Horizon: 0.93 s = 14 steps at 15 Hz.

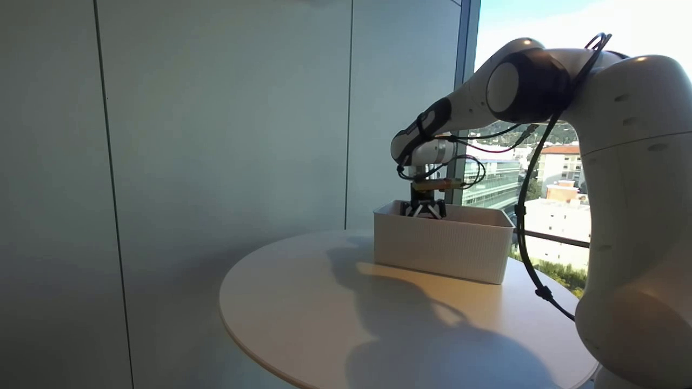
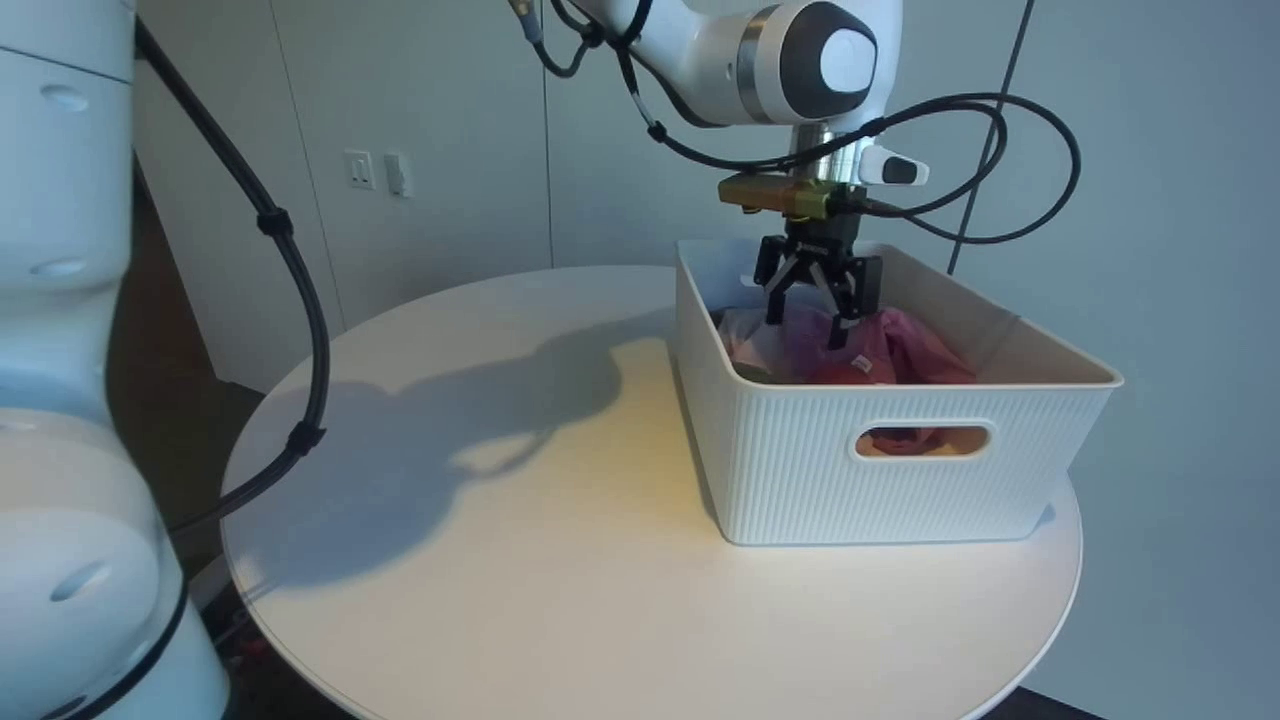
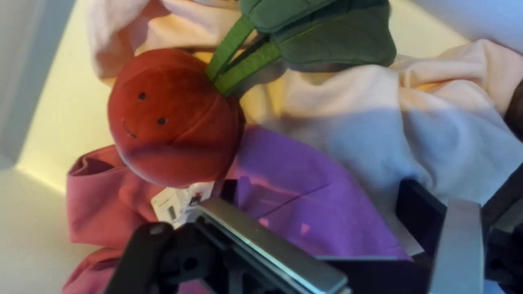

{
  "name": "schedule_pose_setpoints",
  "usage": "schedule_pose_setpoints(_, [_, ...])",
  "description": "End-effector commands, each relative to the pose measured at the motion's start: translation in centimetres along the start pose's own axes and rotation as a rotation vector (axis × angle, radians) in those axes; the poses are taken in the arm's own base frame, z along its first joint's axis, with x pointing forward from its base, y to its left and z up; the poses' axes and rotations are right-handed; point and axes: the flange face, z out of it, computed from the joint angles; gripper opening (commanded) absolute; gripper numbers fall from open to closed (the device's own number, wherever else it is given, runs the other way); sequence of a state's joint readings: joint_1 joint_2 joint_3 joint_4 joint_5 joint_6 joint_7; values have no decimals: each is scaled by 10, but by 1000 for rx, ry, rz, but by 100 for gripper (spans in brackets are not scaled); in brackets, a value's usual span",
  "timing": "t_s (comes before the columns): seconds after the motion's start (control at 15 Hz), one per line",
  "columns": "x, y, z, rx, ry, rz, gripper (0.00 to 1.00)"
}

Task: Remove the clothes and the moose toy out of the basket

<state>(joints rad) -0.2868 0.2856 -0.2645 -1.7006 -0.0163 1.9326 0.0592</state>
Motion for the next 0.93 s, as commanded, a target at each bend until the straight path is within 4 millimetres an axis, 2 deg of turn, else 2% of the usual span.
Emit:
schedule_pose_setpoints(0.0, [4, -8, 5, 65, -18, -21, 88])
schedule_pose_setpoints(0.07, [3, -10, 7, 84, -21, -22, 74])
schedule_pose_setpoints(0.27, [1, -10, 6, 118, -22, -19, 49])
schedule_pose_setpoints(0.4, [2, -16, 6, 129, -17, -20, 36])
schedule_pose_setpoints(0.6, [-2, -26, -5, 134, 8, -26, 13])
schedule_pose_setpoints(0.73, [-13, -31, -27, 135, 46, -34, 7])
schedule_pose_setpoints(0.8, [-22, -32, -46, 130, 82, -31, 4])
schedule_pose_setpoints(0.87, [-29, -32, -63, 132, 117, -28, 8])
